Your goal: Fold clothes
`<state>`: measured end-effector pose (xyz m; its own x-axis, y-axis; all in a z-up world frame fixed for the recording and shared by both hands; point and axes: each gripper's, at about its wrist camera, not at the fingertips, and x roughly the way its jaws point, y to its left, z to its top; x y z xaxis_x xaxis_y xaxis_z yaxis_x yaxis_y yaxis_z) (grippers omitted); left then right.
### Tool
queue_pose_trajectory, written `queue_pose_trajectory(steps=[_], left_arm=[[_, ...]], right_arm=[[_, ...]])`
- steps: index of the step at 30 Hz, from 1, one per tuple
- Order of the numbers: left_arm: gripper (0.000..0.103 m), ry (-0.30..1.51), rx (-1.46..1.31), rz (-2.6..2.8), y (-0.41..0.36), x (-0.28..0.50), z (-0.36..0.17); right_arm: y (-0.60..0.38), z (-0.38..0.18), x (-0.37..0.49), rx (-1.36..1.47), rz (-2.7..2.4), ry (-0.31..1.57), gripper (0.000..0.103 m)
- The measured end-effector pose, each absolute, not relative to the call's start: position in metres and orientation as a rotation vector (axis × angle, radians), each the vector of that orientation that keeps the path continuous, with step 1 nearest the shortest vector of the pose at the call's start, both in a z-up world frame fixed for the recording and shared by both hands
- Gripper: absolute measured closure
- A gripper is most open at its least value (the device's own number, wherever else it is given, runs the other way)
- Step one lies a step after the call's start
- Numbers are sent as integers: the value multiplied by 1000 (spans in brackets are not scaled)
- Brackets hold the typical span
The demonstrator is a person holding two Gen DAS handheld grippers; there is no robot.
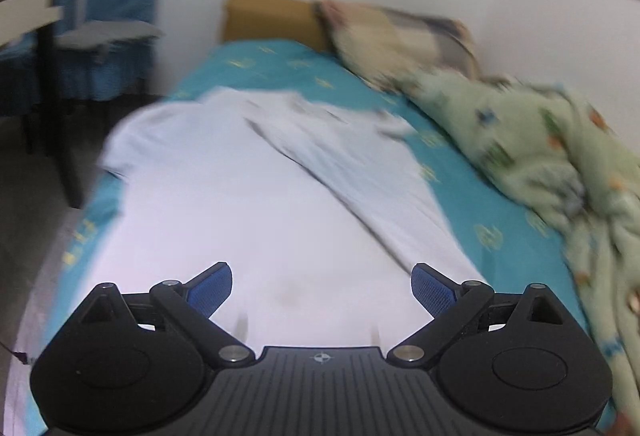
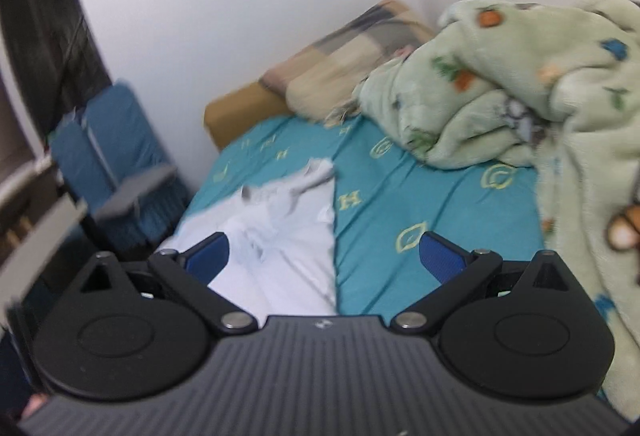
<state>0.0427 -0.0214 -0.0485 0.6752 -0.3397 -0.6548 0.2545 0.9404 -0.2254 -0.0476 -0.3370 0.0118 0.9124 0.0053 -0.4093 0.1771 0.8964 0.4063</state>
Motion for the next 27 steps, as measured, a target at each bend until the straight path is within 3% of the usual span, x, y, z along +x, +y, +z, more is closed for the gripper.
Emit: queue_pose_trajectory(steps=[6, 12, 16, 18, 19, 22, 27], left_arm=[[20, 901, -175, -551, -92, 0, -60], [36, 1118, -365, -683, -130, -18, -101], [54, 1222, -388, -691, -143, -24, -133], [56, 1244, -417, -690, -144, -23, -142], [61, 1249, -429, -680, -144, -22, -145], [100, 1258, -445, -646, -142, -21, -151], [101, 1227, -547, -663, -126, -22, -126]], right_arm=[[-376, 6, -58, 510, -87, 383, 0], [-405, -22, -43, 598, -78, 496, 0], [-414, -36, -35, 649, -78, 548, 0], [-414, -41, -32, 657, -89, 570, 0], [-414, -44, -30, 659, -94, 583, 0], [-414, -48, -26, 667, -89, 608, 0], [-416, -54, -23, 687, -103, 629, 0]])
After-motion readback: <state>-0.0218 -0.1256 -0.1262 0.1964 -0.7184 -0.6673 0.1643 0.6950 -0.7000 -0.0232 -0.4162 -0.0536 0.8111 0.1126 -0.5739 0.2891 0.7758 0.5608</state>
